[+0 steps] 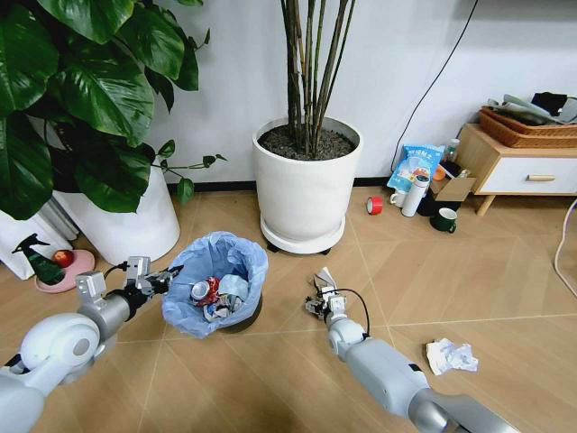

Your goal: Pick up the trash bin and place the garbage on the floor into it.

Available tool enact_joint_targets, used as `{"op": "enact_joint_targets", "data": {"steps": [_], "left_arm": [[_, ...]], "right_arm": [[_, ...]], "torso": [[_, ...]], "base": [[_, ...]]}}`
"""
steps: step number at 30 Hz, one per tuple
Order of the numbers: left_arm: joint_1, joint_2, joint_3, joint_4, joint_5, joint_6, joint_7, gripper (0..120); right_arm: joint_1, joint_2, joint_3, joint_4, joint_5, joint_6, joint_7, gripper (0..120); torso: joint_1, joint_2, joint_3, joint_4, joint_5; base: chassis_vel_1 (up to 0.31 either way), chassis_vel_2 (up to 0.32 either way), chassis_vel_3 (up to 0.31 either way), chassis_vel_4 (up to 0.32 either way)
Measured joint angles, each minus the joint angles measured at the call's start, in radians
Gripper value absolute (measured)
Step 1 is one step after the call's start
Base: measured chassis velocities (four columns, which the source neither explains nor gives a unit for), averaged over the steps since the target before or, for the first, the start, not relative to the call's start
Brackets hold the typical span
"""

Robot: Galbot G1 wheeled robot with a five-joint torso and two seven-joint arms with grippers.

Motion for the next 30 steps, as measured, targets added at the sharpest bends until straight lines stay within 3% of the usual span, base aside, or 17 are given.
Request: {"op": "enact_joint_targets", "data": {"steps": [2,11,13,19,21,30], "left_arm": [[0.000,-0.001,-0.001,0.000,0.000,0.000,0.000,0],[0.000,-0.006,-0.001,0.002,0.003,-0.001,0.001,0],[0.000,-0.006,-0.001,0.003,0.004,-0.001,0.001,0],[0.000,-0.010,-0.001,0.002,0.006,-0.002,0.001,0],[0.002,-0.010,-0.002,0.002,0.007,-0.003,0.001,0],[0.013,-0.010,-0.005,-0.006,0.007,-0.003,0.002,0]], "right_arm": [[0.005,0.008,0.004,-0.018,-0.003,-0.002,0.003,100],[0.013,0.011,0.013,-0.054,-0.001,-0.009,-0.001,68],[0.011,0.007,0.014,-0.050,0.003,-0.009,-0.001,56],[0.008,-0.002,0.012,-0.043,0.007,-0.009,-0.001,39],[0.004,-0.011,0.008,-0.031,0.010,-0.011,-0.002,28],[-0.036,-0.074,-0.010,0.105,0.033,-0.027,-0.003,0]], "torso": [[0.000,0.000,0.000,0.0000,0.0001],[0.000,0.000,0.000,0.0000,0.0001],[0.000,0.000,0.000,0.0000,0.0001],[0.000,0.000,0.000,0.0000,0.0001],[0.000,0.000,0.000,0.0000,0.0002],[0.000,0.000,0.000,-0.0002,0.0002]], "base": [[0.000,0.000,0.000,0.000],[0.000,0.000,0.000,0.000],[0.000,0.000,0.000,0.000],[0.000,0.000,0.000,0.000],[0.000,0.000,0.000,0.000],[0.000,0.000,0.000,0.000]]}}
